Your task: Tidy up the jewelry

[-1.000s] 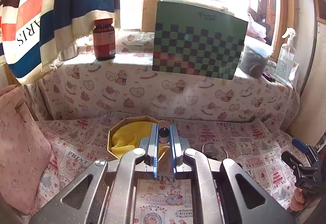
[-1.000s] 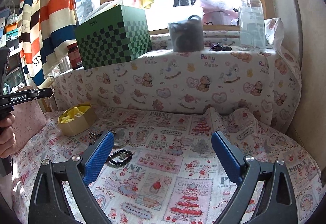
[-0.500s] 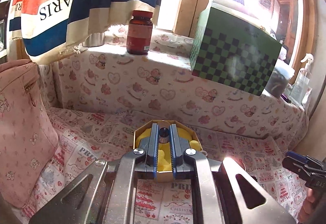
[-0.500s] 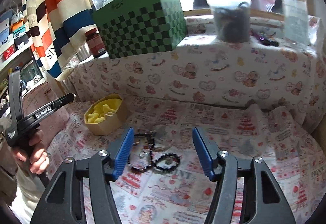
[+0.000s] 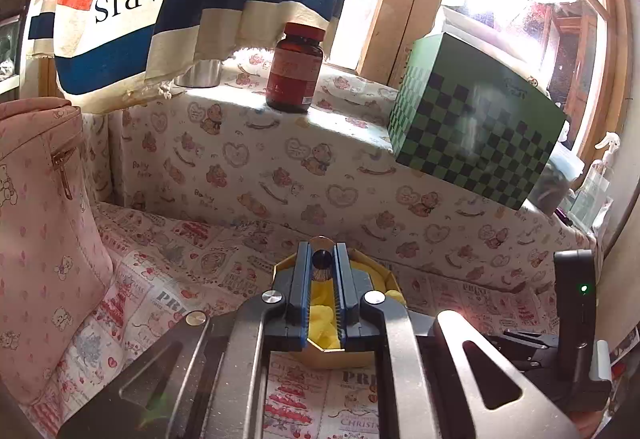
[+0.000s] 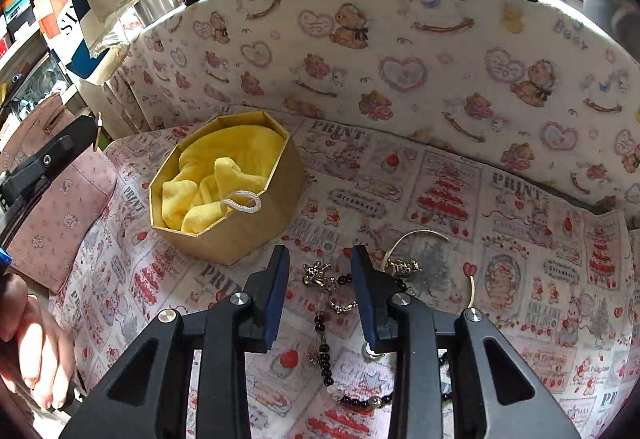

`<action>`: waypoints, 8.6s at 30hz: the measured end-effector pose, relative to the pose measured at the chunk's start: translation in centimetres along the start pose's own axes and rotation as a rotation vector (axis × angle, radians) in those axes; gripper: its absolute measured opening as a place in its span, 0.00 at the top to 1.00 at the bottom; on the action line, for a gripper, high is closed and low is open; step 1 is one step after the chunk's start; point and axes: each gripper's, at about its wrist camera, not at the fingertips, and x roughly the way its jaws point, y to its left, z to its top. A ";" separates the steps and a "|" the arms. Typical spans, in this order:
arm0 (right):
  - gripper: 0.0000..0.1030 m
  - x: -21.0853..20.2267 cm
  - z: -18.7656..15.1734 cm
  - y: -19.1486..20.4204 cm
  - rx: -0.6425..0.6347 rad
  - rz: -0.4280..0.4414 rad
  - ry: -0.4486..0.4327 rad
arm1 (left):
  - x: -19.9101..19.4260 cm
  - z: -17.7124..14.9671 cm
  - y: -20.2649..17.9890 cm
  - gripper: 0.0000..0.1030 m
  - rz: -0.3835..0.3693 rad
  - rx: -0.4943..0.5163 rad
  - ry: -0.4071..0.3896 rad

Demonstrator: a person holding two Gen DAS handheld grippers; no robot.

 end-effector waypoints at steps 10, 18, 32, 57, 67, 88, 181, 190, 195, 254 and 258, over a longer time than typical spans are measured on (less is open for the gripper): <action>0.86 1.4 -0.7 0.2 -0.034 -0.030 -0.004 | -0.3 0.1 0.1 0.91 0.001 -0.012 -0.010; 0.89 -1.6 -1.5 -0.9 -0.021 0.070 -0.165 | -0.2 0.0 0.0 0.91 0.000 -0.004 -0.008; 0.89 -9.5 -1.3 -1.9 -0.009 0.126 -0.495 | -3.8 0.5 -0.8 0.91 -0.090 0.019 -0.112; 0.89 -8.9 -1.2 -2.6 0.008 0.157 -0.474 | 2.4 -0.2 1.6 0.59 -0.192 -0.060 0.039; 0.89 -9.1 0.7 -0.3 -0.016 0.209 -0.454 | -4.0 1.5 2.6 0.20 -0.071 -0.099 -0.198; 0.48 -6.9 4.3 3.2 -0.012 0.171 -0.417 | -4.7 2.0 4.6 0.17 -0.095 -0.186 -0.199; 0.94 -16.6 -6.5 -6.6 0.008 0.017 -0.533 | -3.0 -3.7 -6.6 0.05 0.028 0.207 -0.093; 0.94 -17.8 -6.6 -7.3 0.033 -0.026 -0.568 | -1.2 -5.1 -8.3 0.26 0.013 0.294 0.008; 0.94 -15.7 -6.3 -8.1 0.054 -0.048 -0.514 | -0.1 -5.1 -8.9 0.45 -0.024 0.306 0.106; 0.94 -16.6 -6.1 -16.2 0.323 -0.120 -0.539 | 6.7 -4.2 -15.2 0.38 -0.072 0.352 0.540; 0.94 -17.0 -6.1 -15.8 0.311 -0.110 -0.551 | 3.8 -3.1 -14.7 0.38 -0.113 0.299 0.487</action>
